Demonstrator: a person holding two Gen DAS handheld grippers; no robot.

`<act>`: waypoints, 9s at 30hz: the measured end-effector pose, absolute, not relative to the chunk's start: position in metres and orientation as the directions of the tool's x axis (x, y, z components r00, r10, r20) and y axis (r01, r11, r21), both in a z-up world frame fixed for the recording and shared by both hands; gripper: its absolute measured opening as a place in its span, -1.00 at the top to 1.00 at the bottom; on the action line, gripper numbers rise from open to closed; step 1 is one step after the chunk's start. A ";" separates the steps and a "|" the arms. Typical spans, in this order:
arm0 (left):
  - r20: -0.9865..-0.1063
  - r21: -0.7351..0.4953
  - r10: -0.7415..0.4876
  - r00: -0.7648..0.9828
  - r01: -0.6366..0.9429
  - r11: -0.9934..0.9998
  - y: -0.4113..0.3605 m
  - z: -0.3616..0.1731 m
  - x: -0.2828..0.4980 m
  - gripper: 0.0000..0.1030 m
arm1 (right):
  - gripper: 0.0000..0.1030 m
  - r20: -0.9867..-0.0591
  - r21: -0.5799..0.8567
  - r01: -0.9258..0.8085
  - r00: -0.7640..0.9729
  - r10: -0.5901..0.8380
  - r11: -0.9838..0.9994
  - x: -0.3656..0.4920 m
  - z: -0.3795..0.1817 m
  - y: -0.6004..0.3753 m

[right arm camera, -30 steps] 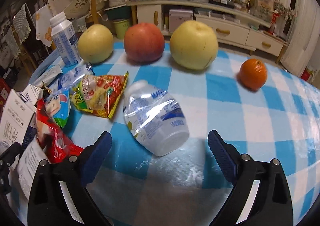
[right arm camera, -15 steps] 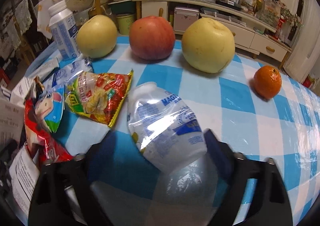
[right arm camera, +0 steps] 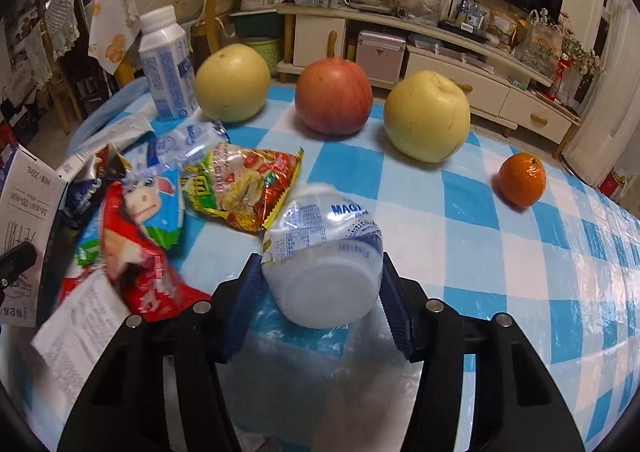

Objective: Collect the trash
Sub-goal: 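Lift the milk carton with the left tool while the right tool lifts the yogurt bottle, then drop the carton and bottle into the pink bucket from both tools, then grasp another white milk carton with the left tool while the right tool grasps the white paper packet, then lift the carton with the left tool while the right tool lifts the paper packet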

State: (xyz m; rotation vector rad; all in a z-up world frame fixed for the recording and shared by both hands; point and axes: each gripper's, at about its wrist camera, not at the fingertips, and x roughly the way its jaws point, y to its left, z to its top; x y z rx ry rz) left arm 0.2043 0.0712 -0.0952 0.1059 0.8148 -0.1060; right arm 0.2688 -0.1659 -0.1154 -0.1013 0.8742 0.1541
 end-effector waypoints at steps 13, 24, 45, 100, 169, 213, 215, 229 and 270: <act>-0.676 -0.056 -0.117 0.728 0.107 0.993 0.121 -0.072 0.169 0.26 | -0.59 -0.771 0.120 -0.073 0.621 0.139 0.990 0.231 -0.114 -0.188; -0.679 -0.069 -0.091 0.729 0.060 0.996 0.141 -0.079 0.172 0.26 | -0.75 -0.722 0.047 -0.024 0.690 0.050 0.999 0.252 -0.107 -0.198; -0.689 -0.078 -0.106 0.717 0.072 0.994 0.131 -0.093 0.188 0.26 | -0.87 -0.822 0.172 0.225 0.569 0.014 0.959 0.382 -0.134 -0.205; -0.682 -0.274 0.219 0.698 -0.521 0.808 0.392 -0.051 0.079 0.30 | -0.78 -0.597 0.203 -0.697 0.469 0.651 0.688 0.096 -0.019 0.184; -0.763 -0.101 0.083 0.641 -0.245 0.964 0.181 -0.091 0.377 -0.22 | -0.90 -0.687 0.260 -0.164 0.661 0.302 0.952 0.136 -0.092 -0.177; -0.786 0.079 -0.263 0.560 0.512 0.855 0.040 -0.078 0.176 -0.42 | -0.90 -0.820 0.334 -0.163 0.436 0.371 0.929 0.099 -0.122 -0.211; -0.818 0.073 -0.262 0.512 0.544 0.836 0.040 -0.086 0.171 -0.42 | -0.90 -0.827 0.312 -0.171 0.435 0.355 0.935 0.095 -0.122 -0.205; -0.852 0.097 -0.248 0.461 0.604 0.791 0.013 -0.111 0.148 -0.61 | -0.90 -0.846 0.138 -0.247 0.475 0.243 0.959 0.083 -0.130 -0.171; -0.856 -0.006 -0.283 0.432 0.540 0.842 0.022 -0.114 0.086 -0.30 | -0.50 -0.809 0.059 -0.277 0.550 0.209 0.959 0.073 -0.119 -0.176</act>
